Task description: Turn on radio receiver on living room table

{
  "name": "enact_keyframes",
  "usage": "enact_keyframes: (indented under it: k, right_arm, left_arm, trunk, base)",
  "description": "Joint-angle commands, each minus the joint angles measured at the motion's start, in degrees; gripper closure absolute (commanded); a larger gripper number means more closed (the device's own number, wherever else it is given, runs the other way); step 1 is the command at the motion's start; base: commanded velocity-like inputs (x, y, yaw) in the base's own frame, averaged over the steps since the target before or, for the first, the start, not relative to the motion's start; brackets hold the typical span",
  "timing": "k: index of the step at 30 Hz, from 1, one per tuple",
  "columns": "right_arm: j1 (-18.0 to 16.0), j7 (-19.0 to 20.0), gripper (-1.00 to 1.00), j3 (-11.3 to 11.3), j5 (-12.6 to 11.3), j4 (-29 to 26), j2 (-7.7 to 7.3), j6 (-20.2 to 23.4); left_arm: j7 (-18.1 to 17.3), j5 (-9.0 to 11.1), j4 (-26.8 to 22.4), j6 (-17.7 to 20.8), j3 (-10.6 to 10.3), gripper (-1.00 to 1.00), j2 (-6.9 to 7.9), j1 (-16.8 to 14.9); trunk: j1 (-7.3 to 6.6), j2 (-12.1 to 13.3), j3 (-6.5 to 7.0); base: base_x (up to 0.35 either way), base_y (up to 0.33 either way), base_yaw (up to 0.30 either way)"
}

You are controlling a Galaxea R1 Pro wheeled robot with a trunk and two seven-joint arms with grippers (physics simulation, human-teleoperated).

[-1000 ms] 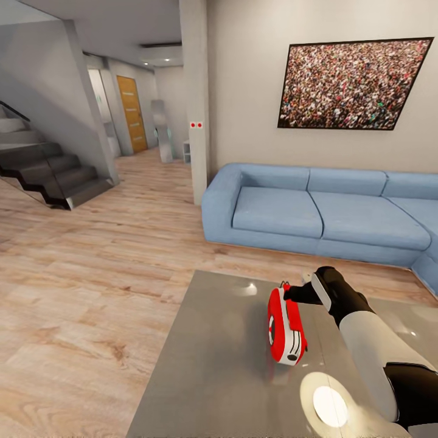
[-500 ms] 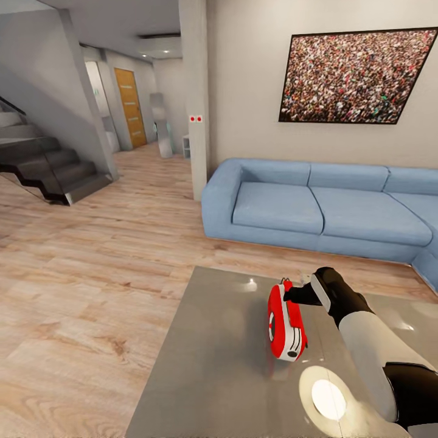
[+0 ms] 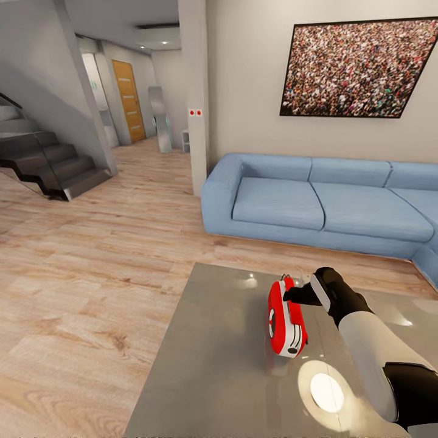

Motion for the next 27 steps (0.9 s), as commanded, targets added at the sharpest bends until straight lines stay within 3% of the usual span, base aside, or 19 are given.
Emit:
enact_keyframes:
  k: [1, 27]
  right_arm:
    - [0.00, 0.01, -1.00, 0.00, 0.00, 0.00, 0.00, 0.00]
    - [0.00, 0.04, -1.00, -0.02, 0.00, 0.00, 0.01, -0.01]
  left_arm:
    - [0.00, 0.00, 0.00, 0.00, 0.00, -1.00, 0.00, 0.00]
    - [0.00, 0.00, 0.00, 0.00, 0.00, -1.00, -0.03, 0.00]
  trunk:
    - [0.00, 0.00, -0.10]
    - [0.00, 0.00, -2.50]
  base:
    - [0.000, 0.000, 0.000]
    - [0.000, 0.000, 0.000]
